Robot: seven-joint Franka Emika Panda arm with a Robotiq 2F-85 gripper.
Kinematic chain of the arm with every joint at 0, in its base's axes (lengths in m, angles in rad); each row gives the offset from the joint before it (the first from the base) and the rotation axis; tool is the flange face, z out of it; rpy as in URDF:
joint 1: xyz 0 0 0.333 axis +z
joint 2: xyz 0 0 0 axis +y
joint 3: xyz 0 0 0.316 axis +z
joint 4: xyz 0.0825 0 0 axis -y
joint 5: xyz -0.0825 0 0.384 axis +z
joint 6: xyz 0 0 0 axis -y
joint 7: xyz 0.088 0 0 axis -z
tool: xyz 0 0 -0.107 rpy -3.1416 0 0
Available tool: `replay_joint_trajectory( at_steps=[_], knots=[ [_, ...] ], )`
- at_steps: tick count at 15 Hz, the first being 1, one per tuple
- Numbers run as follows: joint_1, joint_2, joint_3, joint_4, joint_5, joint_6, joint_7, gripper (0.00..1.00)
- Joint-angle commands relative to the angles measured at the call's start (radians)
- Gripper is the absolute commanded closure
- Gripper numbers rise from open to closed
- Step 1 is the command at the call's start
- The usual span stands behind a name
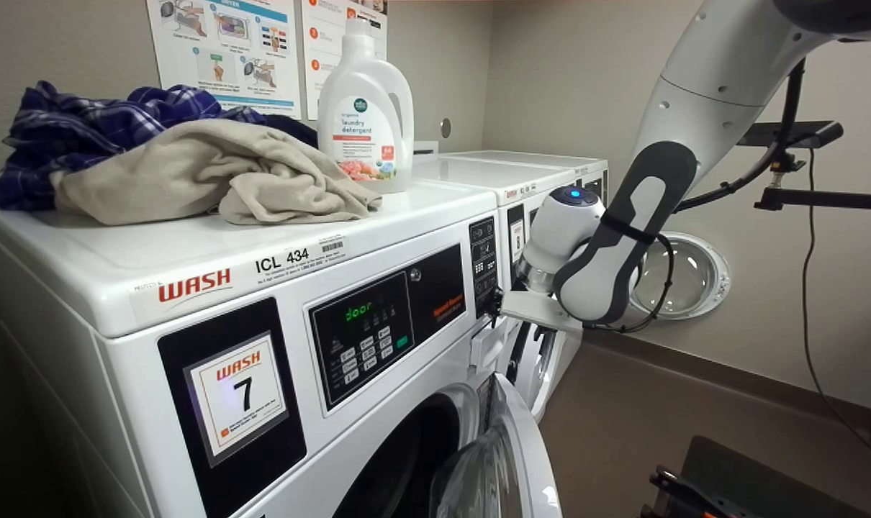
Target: Open the detergent tray on the first washing machine from the left
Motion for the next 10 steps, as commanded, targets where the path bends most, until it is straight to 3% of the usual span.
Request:
replay_joint_trajectory(
  at_steps=[1,5,6,10],
  knots=[
    [0.012,0.000,-0.008,-0.012,0.004,-0.131,0.004,0.00],
    [-0.003,-0.002,0.018,-0.009,0.023,-0.235,-0.018,0.00],
    [0.047,0.011,-0.025,-0.016,0.091,-0.265,-0.074,0.00],
    [0.034,0.026,-0.014,-0.023,0.200,-0.322,-0.168,0.00]
  ],
)
